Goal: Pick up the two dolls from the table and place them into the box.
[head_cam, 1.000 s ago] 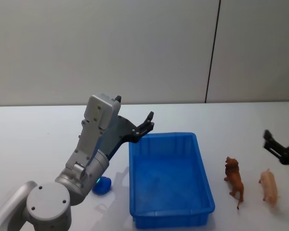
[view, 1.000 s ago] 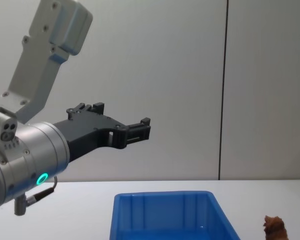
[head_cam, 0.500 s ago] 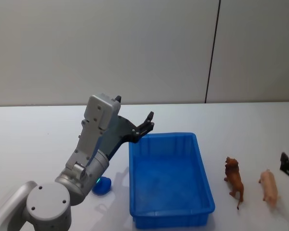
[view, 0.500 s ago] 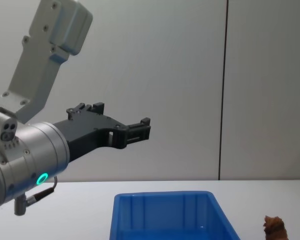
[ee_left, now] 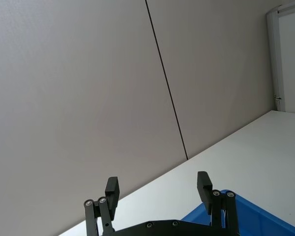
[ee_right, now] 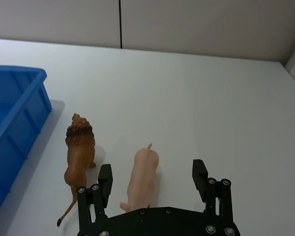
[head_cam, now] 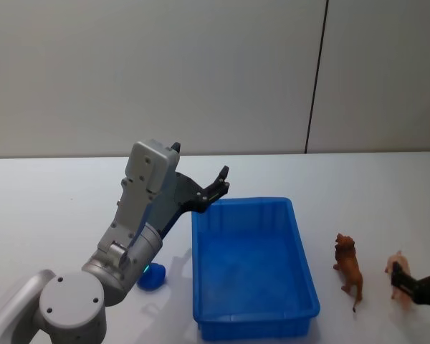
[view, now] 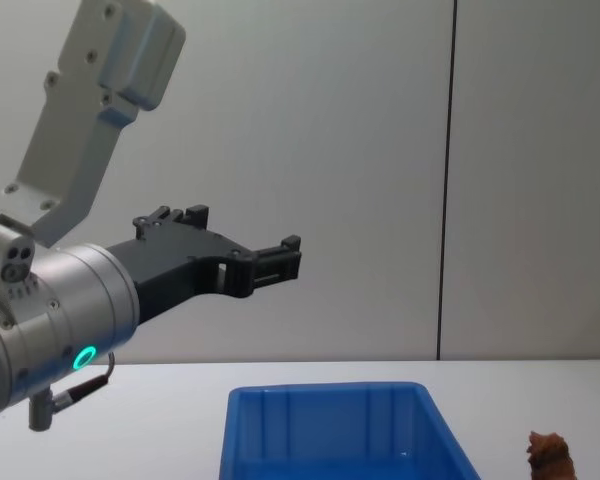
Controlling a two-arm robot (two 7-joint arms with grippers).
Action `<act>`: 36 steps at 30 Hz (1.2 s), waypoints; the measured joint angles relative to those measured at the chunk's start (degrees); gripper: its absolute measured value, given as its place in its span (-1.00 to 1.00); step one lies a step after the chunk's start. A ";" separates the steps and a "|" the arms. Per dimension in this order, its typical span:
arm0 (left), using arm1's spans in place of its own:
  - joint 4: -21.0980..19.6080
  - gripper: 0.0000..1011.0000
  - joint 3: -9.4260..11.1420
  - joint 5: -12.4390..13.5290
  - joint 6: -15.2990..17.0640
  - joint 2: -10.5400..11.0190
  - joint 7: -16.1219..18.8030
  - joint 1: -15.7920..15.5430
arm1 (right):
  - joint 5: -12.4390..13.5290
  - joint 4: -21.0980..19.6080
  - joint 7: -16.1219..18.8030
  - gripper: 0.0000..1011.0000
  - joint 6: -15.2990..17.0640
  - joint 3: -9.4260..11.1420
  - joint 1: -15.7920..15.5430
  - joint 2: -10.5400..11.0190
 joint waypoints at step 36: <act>0.00 0.98 0.00 0.00 0.00 0.00 0.00 0.00 | -7.02 11.49 -9.16 0.98 3.60 -4.00 8.54 -11.45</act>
